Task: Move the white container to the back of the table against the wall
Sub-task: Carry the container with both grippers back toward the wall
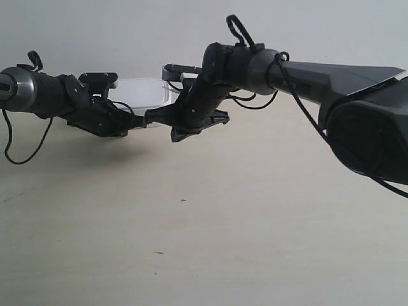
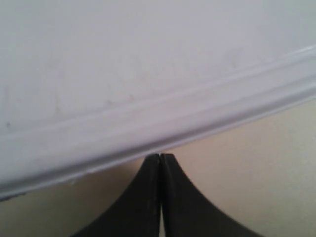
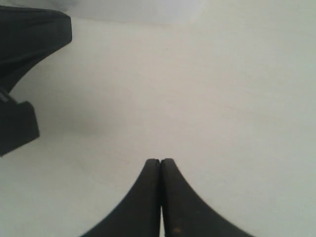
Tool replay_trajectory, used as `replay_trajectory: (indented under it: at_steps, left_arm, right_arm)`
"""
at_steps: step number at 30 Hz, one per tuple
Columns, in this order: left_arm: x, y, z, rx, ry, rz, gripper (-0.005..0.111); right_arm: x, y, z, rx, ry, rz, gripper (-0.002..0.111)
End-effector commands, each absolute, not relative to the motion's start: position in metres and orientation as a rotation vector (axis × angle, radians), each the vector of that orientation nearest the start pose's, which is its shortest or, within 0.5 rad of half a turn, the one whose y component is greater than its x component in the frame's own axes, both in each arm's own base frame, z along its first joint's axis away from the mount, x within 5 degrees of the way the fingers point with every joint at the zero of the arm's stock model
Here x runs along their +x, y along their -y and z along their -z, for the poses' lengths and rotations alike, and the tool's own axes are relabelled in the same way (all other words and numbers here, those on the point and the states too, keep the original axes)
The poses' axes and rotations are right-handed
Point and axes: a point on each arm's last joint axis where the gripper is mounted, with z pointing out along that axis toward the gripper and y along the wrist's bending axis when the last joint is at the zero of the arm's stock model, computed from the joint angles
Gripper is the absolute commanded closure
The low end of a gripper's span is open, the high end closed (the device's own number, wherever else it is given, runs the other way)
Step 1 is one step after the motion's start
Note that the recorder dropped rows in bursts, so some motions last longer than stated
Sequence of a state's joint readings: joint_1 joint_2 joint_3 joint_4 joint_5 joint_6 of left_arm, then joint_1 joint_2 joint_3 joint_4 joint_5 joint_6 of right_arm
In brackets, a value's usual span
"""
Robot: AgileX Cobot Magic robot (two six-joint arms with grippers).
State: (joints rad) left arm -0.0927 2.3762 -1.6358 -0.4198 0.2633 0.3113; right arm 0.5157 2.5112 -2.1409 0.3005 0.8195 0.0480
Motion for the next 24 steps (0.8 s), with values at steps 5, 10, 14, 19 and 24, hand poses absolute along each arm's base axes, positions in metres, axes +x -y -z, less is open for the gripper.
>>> replay_trajectory:
  at_steps: [5,10,14,19,24]
  left_arm:
    - [0.506,0.055,-0.089,0.027,-2.433,0.213,0.107]
    - [0.515,0.057,-0.093,0.02,-2.409,0.229,0.107]
    - [0.52,0.057,-0.093,0.02,-2.401,0.234,0.107]
    - [0.522,0.058,-0.093,0.014,-2.395,0.239,0.107]
    - [0.524,0.057,-0.095,-0.004,-2.372,0.24,0.107]
  right_arm:
    - [0.453,-0.274,-0.174,-0.527,-2.675,-0.464,0.108]
    - [0.449,-0.271,-0.183,-0.579,-2.687,-0.435,0.108]
    - [0.446,-0.269,-0.187,-0.601,-2.707,-0.43,0.108]
    - [0.439,-0.267,-0.21,-0.616,-2.679,-0.444,0.108]
    - [0.418,-0.255,-0.235,-0.663,-2.677,-0.432,0.108]
